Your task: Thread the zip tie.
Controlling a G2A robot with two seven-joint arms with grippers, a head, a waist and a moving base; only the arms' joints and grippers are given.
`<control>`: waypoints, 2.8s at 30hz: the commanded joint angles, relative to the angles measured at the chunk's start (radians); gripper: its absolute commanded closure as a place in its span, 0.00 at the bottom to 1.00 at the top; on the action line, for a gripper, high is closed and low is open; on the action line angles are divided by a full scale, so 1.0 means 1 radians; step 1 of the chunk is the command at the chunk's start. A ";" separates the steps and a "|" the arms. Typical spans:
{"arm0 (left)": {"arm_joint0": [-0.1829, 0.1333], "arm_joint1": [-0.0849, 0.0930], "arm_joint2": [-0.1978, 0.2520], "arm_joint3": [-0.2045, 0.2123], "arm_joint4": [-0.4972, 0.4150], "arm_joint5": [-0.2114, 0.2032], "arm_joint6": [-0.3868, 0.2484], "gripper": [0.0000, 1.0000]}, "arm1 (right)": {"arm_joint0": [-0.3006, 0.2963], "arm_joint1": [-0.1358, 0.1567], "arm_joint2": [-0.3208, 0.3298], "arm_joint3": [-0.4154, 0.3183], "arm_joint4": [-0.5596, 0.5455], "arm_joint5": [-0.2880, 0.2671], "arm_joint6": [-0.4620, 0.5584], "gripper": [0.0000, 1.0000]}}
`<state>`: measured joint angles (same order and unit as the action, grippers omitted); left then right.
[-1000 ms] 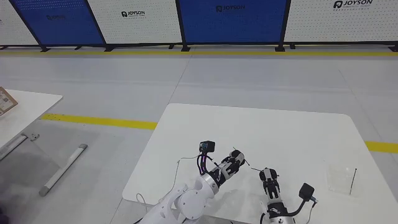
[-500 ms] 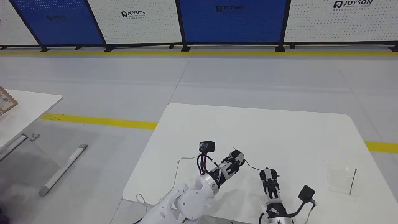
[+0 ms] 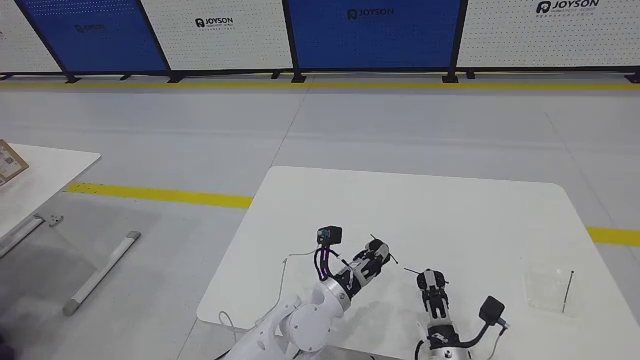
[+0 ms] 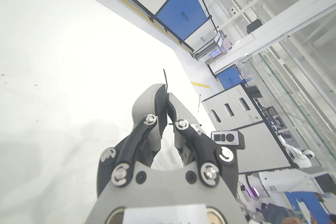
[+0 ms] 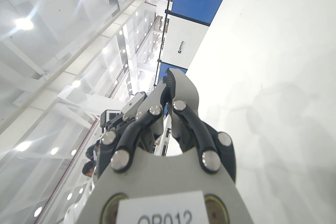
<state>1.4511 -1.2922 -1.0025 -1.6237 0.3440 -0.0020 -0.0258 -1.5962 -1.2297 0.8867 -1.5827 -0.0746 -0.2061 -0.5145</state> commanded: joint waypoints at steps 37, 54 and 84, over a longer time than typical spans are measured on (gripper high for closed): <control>-0.005 -0.002 0.009 0.007 -0.028 0.003 -0.020 1.00 | 0.045 -0.029 0.022 0.014 0.025 0.083 0.100 1.00; -0.005 -0.002 0.009 0.007 -0.028 0.003 -0.020 1.00 | 0.029 -0.047 0.062 0.018 0.024 0.070 0.153 1.00; -0.005 -0.002 0.009 0.007 -0.028 0.003 -0.020 1.00 | 0.020 -0.082 0.091 0.025 -0.010 0.072 0.194 1.00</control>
<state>1.4464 -1.2945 -0.9936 -1.6168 0.3158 0.0007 -0.0460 -1.5771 -1.3104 0.9767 -1.5578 -0.0836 -0.1362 -0.3211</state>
